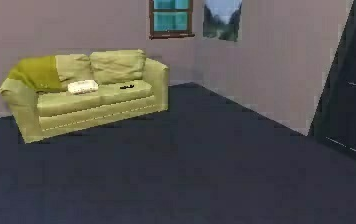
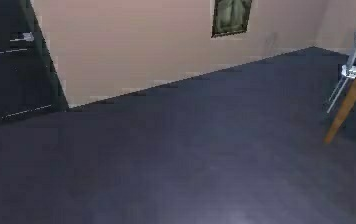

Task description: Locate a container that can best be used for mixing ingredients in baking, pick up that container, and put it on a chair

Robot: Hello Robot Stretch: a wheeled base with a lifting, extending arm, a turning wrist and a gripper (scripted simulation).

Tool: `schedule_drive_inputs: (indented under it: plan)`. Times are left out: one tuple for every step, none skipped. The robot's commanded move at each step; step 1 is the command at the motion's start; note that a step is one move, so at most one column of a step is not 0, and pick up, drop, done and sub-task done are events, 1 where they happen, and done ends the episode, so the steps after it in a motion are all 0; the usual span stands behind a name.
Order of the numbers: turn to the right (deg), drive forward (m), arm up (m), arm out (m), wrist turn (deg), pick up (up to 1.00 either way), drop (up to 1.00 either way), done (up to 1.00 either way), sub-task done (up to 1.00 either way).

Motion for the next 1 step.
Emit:
schedule_drive_inputs:
  plan:
    - [-45.0,0.00,0.00,0.00,0.0,0.00,0.00,0.00,0.00]
